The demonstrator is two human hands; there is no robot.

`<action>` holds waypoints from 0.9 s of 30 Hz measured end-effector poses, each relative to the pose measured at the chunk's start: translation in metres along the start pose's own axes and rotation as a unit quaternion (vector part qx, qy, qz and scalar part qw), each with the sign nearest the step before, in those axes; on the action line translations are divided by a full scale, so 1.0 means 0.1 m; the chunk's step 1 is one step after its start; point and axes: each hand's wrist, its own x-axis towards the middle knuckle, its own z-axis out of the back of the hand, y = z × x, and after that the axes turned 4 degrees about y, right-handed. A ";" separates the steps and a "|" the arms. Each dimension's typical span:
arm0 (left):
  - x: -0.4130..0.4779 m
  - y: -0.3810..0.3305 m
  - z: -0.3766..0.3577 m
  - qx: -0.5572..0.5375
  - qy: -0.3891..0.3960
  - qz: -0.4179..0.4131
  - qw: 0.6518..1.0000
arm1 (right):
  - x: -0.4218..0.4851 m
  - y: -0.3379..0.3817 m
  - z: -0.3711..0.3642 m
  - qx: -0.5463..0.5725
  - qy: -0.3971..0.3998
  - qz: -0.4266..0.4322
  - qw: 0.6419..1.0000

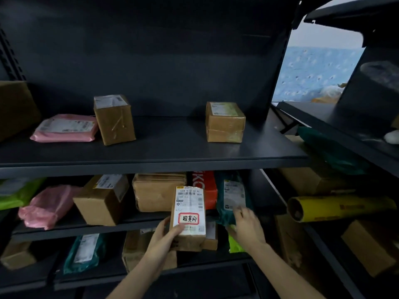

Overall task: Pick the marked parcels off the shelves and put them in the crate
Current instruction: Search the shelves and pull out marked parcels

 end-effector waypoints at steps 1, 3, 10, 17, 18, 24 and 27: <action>0.03 0.07 -0.01 -0.010 -0.006 0.002 1.000 | 0.05 -0.03 -0.09 -0.018 0.021 0.022 0.999; 0.08 0.18 -0.02 -0.021 -0.019 0.006 1.000 | 0.16 -0.07 -0.25 -0.046 0.042 0.051 0.997; 0.18 0.38 -0.07 -0.051 -0.053 -0.014 0.997 | 0.32 -0.18 -0.42 -0.056 -0.095 0.094 0.989; 0.16 0.37 -0.24 -0.034 -0.062 -0.037 0.997 | 0.22 -0.53 -0.42 -0.043 -0.129 0.066 0.988; 0.16 0.36 -0.26 -0.034 -0.060 -0.041 0.997 | 0.20 -0.57 -0.40 -0.042 -0.129 0.061 0.989; 0.10 0.27 -0.27 -0.045 -0.070 -0.056 0.995 | 0.17 -0.57 -0.30 -0.022 -0.052 0.038 0.998; 0.06 0.20 -0.20 -0.046 -0.090 -0.068 0.993 | 0.24 -0.39 -0.24 0.025 -0.031 0.038 0.999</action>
